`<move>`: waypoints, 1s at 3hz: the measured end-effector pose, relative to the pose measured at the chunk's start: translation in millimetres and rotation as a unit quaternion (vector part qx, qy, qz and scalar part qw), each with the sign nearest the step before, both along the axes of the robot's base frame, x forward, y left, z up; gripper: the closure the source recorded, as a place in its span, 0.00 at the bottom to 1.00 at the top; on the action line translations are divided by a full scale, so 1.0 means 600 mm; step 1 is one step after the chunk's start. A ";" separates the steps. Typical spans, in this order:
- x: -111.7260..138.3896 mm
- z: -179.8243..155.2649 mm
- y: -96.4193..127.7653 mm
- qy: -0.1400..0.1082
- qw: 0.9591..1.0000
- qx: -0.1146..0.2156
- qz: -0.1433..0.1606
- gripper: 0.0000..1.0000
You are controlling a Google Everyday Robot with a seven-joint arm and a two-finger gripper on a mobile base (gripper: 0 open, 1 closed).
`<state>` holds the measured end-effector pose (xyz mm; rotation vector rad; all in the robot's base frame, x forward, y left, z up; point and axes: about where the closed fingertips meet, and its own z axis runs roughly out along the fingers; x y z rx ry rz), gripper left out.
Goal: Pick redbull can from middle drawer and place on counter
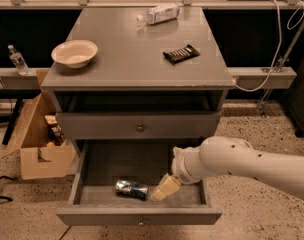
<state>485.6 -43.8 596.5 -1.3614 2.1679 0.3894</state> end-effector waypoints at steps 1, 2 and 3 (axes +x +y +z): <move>0.023 -0.049 0.011 0.014 1.000 0.003 -0.001 0.00; 0.064 -0.116 0.028 0.021 1.000 0.006 -0.002 0.00; 0.096 -0.174 0.051 0.019 1.000 -0.004 0.003 0.00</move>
Offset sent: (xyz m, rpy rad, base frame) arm 0.0731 0.0299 -0.1239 0.0189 0.0565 -0.0069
